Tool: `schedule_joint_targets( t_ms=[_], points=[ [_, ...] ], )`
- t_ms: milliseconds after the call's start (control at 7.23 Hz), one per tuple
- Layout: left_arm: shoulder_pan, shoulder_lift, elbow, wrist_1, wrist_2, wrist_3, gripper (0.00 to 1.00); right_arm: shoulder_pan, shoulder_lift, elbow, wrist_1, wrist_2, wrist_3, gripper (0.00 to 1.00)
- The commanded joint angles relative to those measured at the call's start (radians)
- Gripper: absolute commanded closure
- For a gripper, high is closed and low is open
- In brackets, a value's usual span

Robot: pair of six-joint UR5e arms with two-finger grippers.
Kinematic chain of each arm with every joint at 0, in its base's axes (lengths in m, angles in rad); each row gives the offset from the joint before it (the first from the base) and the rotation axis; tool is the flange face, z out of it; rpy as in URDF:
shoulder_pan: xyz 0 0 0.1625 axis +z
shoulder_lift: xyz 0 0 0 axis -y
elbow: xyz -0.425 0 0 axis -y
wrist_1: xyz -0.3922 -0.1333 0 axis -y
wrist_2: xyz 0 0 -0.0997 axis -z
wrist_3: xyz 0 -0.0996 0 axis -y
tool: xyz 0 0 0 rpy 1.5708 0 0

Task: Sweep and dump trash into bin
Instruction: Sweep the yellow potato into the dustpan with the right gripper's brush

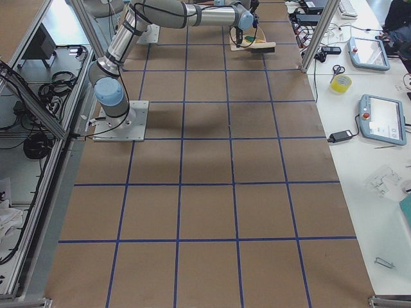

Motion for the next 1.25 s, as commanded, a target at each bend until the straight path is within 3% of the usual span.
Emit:
schedule_joint_targets(
  t_ms=[0, 277, 692, 1107],
  points=[
    [0.001, -0.001, 0.0, 0.0, 0.001, 0.001, 1.0, 0.047, -0.003, -0.002, -0.066, 0.072, 0.205, 1.0],
    [0.001, 0.001, 0.0, 0.0, 0.001, 0.001, 1.0, 0.067, -0.006, -0.005, -0.174, 0.14, 0.359, 1.0],
    [0.001, 0.001, 0.0, 0.002, -0.001, 0.002, 1.0, 0.07, -0.032, -0.002, -0.141, 0.165, 0.372, 1.0],
    [0.002, 0.001, 0.0, 0.002, -0.007, 0.008, 1.0, -0.057, -0.168, 0.015, 0.247, 0.076, 0.078, 1.0]
  ],
)
